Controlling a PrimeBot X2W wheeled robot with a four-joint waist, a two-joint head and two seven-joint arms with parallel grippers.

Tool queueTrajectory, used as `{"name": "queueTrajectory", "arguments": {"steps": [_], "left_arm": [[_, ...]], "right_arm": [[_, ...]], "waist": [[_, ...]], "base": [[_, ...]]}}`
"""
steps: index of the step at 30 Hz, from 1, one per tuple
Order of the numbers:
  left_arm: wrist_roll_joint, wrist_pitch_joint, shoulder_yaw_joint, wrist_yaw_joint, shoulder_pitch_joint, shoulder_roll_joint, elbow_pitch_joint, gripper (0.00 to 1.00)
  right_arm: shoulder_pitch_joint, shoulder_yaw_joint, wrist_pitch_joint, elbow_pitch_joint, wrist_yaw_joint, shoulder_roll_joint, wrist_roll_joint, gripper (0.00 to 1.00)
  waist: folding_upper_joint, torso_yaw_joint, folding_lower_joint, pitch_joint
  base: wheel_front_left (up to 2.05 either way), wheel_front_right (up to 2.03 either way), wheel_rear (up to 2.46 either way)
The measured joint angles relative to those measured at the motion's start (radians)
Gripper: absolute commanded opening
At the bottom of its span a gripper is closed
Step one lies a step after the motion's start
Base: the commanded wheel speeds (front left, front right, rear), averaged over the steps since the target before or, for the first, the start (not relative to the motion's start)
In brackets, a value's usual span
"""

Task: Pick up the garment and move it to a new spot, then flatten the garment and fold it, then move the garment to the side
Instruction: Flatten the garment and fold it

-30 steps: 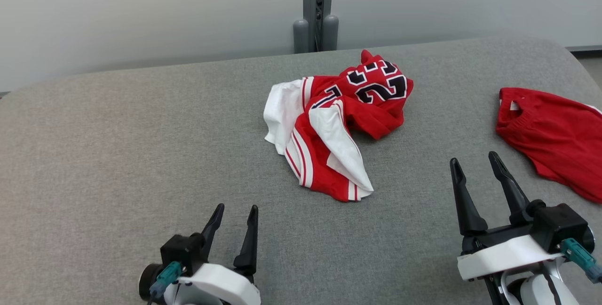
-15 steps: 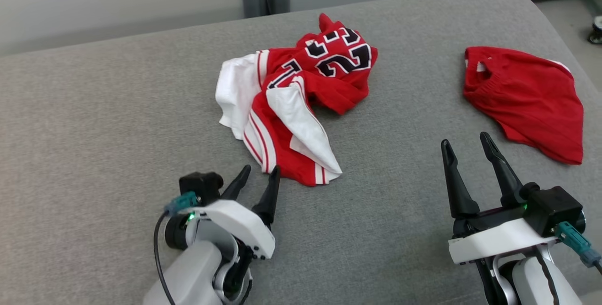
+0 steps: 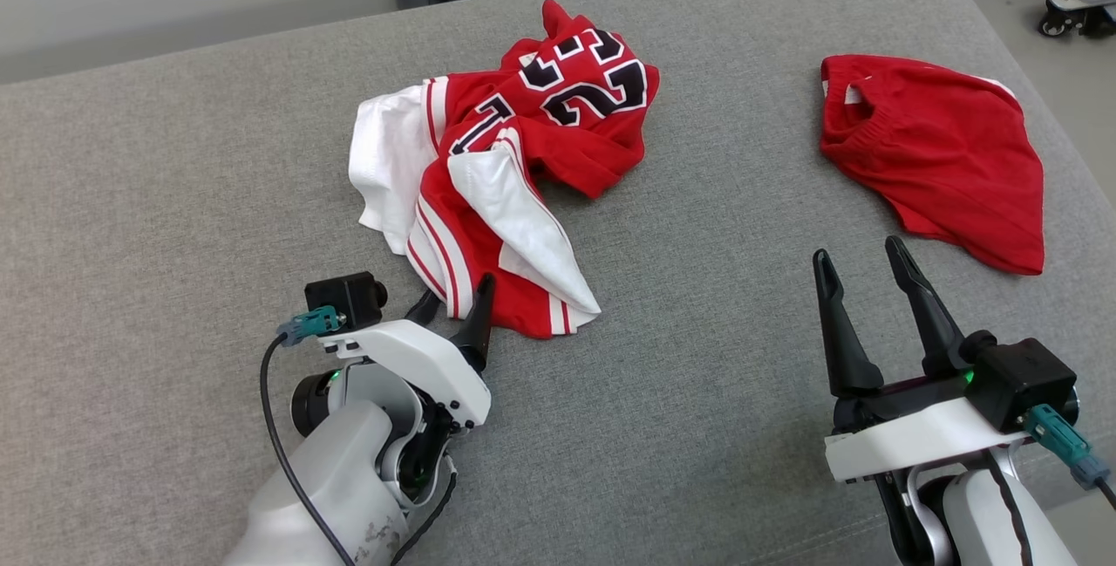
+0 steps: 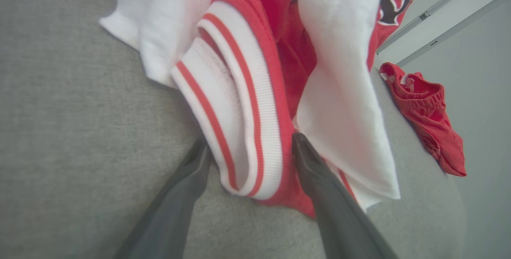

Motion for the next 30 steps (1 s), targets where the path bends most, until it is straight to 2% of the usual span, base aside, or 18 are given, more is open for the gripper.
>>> {"name": "queueTrajectory", "arguments": {"steps": [1,9,14,23,25,29,30], "left_arm": [[-0.009,-0.003,-0.008,-0.004,-0.003,0.0,0.005,0.0],[-0.046,-0.044,-0.076,-0.024,-0.006,-0.007,0.051,0.0],[-0.04,-0.079,-0.071,-0.025,-0.008,-0.002,0.09,0.0],[0.022,-0.092,0.021,-0.011,-0.012,0.05,0.069,0.0],[0.07,-0.093,0.077,0.008,-0.002,0.077,0.025,0.0],[0.126,-0.093,0.131,0.033,0.027,0.103,-0.024,0.0],[0.15,-0.093,0.176,0.049,0.047,0.116,-0.058,0.0]], "right_arm": [[0.0,0.0,0.0,0.001,0.0,0.001,0.0,1.0],[0.002,-0.003,0.0,0.012,0.0,-0.001,-0.001,1.0],[0.01,-0.004,0.0,0.022,0.0,-0.004,-0.002,1.0],[0.034,-0.013,0.0,0.037,0.0,-0.001,-0.003,1.0],[0.042,-0.015,0.0,0.04,0.0,0.002,-0.003,1.0],[0.043,-0.015,0.0,0.042,0.0,0.003,-0.006,1.0],[0.044,-0.014,0.0,0.043,0.0,0.006,-0.006,1.0]], "waist": [[0.0,0.001,0.0,-0.001],[0.0,0.031,0.0001,-0.032],[0.0,0.068,0.0,-0.067],[0.0,0.135,0.0,-0.134],[0.0,0.161,0.0,-0.154],[0.0,0.183,0.0,-0.171],[0.0,0.194,0.0,-0.179]], "base": [[0.0,0.0,0.0],[0.0,0.0,0.0],[0.0,0.0,0.0],[0.0,0.0,0.0],[0.0,0.0,0.0],[0.0,0.0,0.0],[0.0,0.0,0.0]]}}
